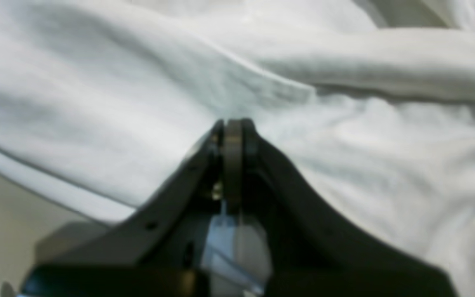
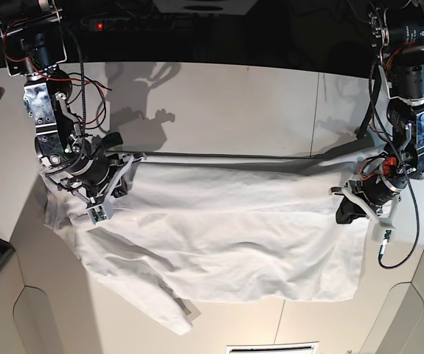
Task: Layout the t-shirt on the table in an organized manner, then fold the t-shirt properly
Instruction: 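Lift the held edge with both grippers and pull it away from the hem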
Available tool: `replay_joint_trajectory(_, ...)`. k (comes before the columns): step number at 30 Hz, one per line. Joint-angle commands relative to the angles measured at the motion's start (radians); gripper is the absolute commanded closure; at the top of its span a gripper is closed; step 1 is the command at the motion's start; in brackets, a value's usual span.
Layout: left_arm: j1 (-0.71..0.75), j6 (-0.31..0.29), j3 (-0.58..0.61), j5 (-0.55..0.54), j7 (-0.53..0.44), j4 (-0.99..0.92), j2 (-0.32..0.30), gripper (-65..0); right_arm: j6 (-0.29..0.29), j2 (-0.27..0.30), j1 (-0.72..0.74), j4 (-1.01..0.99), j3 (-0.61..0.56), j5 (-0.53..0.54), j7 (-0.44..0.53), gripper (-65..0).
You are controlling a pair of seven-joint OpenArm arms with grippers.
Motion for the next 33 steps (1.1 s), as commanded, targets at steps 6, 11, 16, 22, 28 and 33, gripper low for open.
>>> replay_joint_trajectory(6, -0.008, 0.071, 0.070, 0.054, -0.026, 0.013, -0.013, 0.0, -0.011, 0.006, 0.005, -0.016, 0.003, -0.015, -0.034, 0.0)
replay_joint_trajectory(11, 0.014, 0.172, 0.154, 0.135, -0.025, 0.013, -0.014, 0.0, -0.010, 0.006, 0.003, -0.016, 0.003, -0.014, -0.069, 0.0)
replay_joint_trajectory(16, 0.040, 0.190, 0.172, 0.167, -0.003, 0.013, -0.018, 0.0, -0.010, 0.006, 0.003, -0.016, 0.003, -0.014, -0.114, 0.0)
replay_joint_trajectory(22, 0.077, 0.235, 0.171, 0.167, 0.010, 0.013, -0.058, 0.0, 0.025, 0.006, -0.002, -0.016, 0.003, 0.000, -0.191, 0.0)
replay_joint_trajectory(28, 0.132, 0.235, 0.170, 0.164, 0.013, 0.013, -0.105, 0.0, 0.089, 0.006, -0.003, -0.010, 0.003, 0.126, -0.292, 0.0)
replay_joint_trajectory(33, 0.179, 0.235, 0.169, 0.163, 0.013, 0.013, -0.128, 0.0, 0.133, 0.007, -0.014, -0.003, 0.003, 0.187, -0.355, 0.0)
